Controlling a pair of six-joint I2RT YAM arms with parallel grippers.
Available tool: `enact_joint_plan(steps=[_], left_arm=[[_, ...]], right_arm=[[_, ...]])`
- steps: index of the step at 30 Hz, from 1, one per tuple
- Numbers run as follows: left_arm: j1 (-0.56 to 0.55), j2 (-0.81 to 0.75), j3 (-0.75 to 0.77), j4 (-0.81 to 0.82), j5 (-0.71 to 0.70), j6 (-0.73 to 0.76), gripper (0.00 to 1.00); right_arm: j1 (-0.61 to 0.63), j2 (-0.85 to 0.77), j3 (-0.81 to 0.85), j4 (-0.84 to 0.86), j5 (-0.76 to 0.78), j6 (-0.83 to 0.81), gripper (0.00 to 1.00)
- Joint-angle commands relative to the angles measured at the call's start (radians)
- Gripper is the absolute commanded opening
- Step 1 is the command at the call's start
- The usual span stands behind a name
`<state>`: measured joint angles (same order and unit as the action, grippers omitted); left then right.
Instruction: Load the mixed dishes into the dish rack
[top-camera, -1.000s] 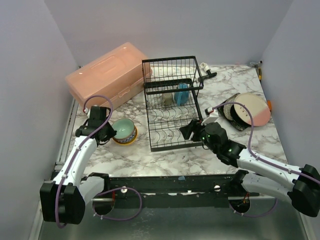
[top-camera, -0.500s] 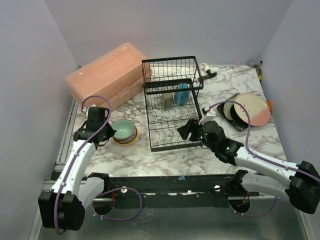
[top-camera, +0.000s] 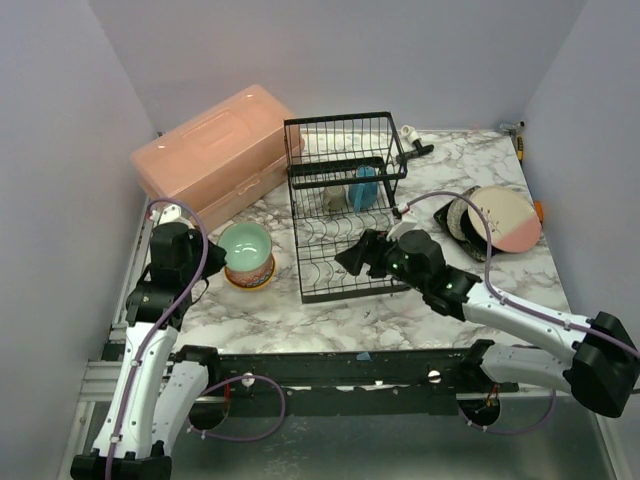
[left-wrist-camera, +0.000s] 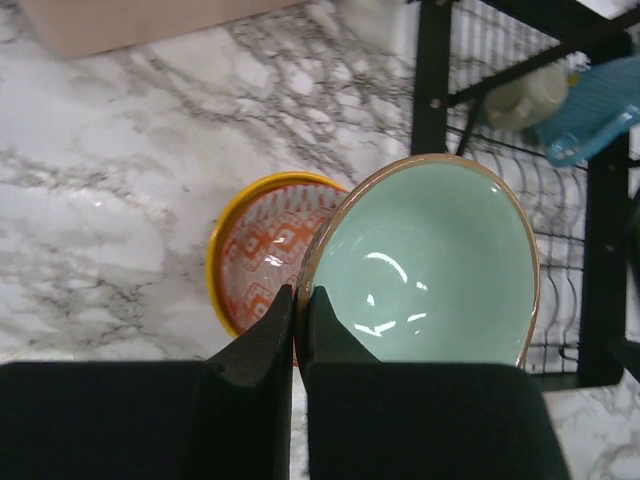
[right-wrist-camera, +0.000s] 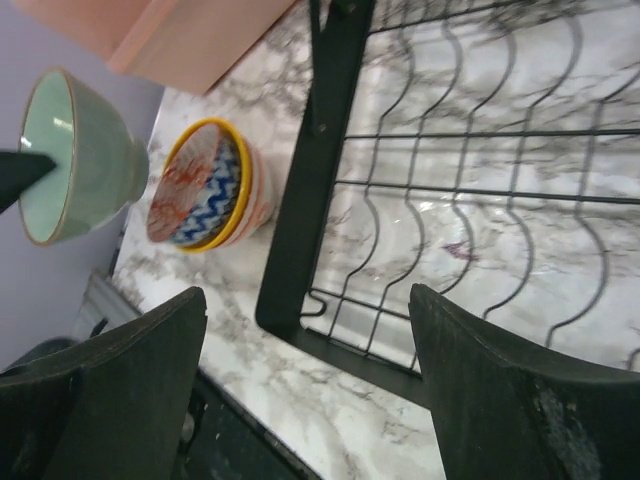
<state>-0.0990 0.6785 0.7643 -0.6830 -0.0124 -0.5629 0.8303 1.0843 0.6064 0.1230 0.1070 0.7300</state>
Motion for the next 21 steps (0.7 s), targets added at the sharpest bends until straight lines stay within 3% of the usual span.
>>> enact_joint_plan(steps=[1,4,7,12,21], left_arm=[[0.002,-0.051,0.015,0.202,0.295,0.076,0.0],[-0.011,-0.064,0.004,0.268,0.415,0.083,0.0],[-0.016,-0.056,-0.025,0.358,0.536,0.032,0.0],[-0.025,0.001,-0.051,0.458,0.681,-0.104,0.0],[-0.076,0.007,-0.086,0.558,0.741,-0.222,0.0]], right_arm=[[0.0,0.06,0.048,0.124,-0.296,0.106,0.89],[0.0,0.113,0.037,0.343,-0.469,0.213,0.98],[0.0,0.182,0.009,0.628,-0.587,0.298,1.0],[0.002,0.261,0.01,0.82,-0.624,0.351,1.0],[0.003,0.26,0.004,0.834,-0.551,0.346,1.0]])
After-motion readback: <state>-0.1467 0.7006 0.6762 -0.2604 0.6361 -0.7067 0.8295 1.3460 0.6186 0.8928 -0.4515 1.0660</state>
